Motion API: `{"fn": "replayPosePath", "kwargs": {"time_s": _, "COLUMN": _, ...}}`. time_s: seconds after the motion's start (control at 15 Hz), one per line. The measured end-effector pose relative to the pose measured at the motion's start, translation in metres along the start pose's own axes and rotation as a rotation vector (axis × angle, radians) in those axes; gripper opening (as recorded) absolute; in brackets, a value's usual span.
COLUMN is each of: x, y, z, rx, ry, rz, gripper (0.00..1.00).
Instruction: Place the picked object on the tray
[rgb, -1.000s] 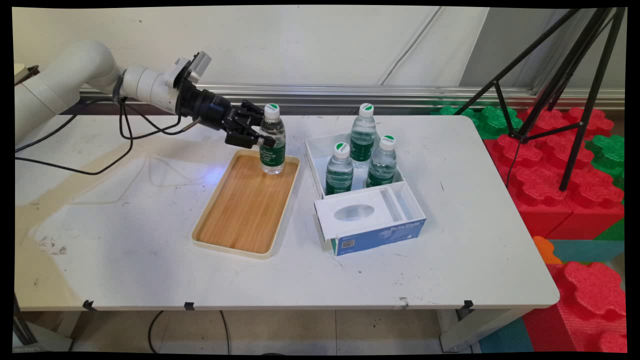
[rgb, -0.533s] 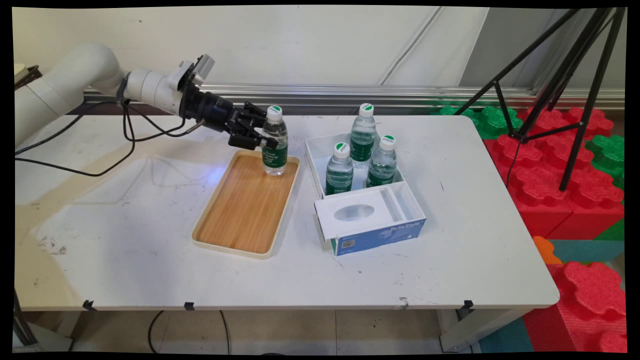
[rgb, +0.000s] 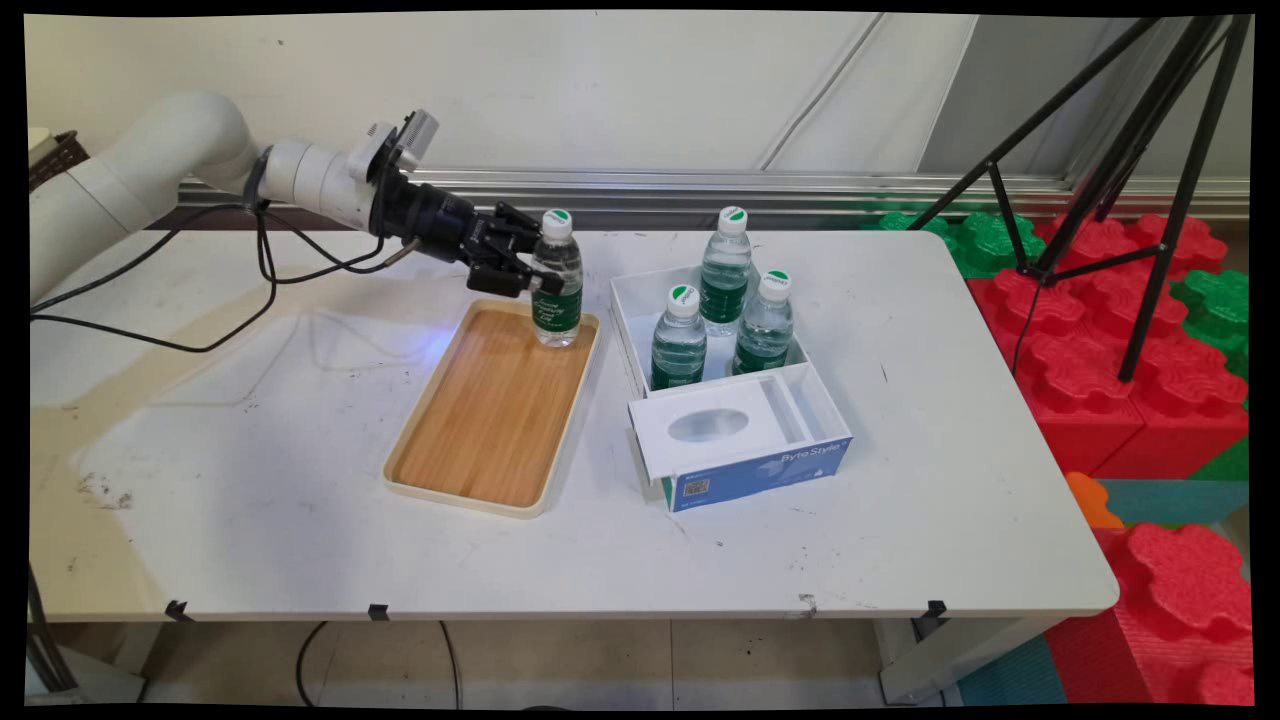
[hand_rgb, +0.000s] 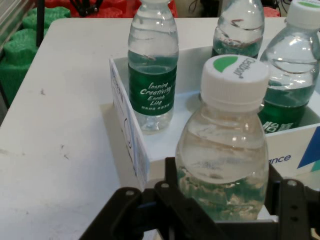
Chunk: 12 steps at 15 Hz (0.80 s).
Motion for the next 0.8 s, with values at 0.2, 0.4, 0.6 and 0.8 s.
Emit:
{"fn": "replayPosePath", "kwargs": {"time_s": 0.2, "x": -0.0015, "y": 0.0004, "z": 0.0017, "rx": 0.001, "ry": -0.001, "rz": -0.003, "gripper": 0.0}}
{"fn": "replayPosePath", "kwargs": {"time_s": 0.4, "x": -0.0034, "y": 0.0027, "z": 0.0035, "rx": -0.001, "ry": -0.003, "rz": -0.012, "gripper": 0.0}}
{"fn": "replayPosePath", "kwargs": {"time_s": 0.6, "x": -0.0044, "y": 0.0051, "z": 0.0041, "rx": -0.002, "ry": 0.001, "rz": -0.019, "gripper": 1.0}}
{"fn": "replayPosePath", "kwargs": {"time_s": 0.8, "x": -0.0054, "y": 0.0068, "z": 0.0049, "rx": -0.003, "ry": 0.003, "rz": -0.028, "gripper": 1.0}}
